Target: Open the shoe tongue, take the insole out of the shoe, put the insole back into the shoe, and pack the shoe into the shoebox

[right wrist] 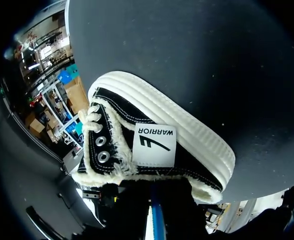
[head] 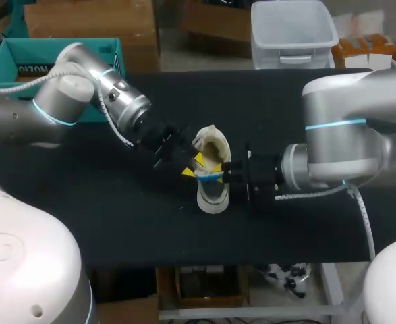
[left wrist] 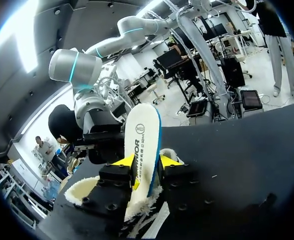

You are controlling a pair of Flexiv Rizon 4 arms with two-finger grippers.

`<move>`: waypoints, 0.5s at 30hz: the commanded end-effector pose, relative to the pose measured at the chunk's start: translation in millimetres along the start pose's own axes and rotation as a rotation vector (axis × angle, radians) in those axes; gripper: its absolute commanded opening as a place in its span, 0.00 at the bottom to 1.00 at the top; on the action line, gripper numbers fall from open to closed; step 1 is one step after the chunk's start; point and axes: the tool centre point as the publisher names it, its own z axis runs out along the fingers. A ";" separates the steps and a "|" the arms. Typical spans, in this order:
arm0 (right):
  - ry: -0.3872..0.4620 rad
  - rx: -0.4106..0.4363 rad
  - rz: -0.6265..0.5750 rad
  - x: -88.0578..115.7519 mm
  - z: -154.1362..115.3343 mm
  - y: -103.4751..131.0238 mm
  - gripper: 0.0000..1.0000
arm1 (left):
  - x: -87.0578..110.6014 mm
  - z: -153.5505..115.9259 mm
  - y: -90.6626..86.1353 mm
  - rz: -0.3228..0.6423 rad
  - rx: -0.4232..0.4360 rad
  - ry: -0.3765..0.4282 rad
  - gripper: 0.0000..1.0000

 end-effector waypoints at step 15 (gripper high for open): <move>-0.009 -0.072 0.024 -11.9 -10.7 -48.8 0.56 | -2.8 -1.1 2.8 0.001 -0.025 -0.027 0.00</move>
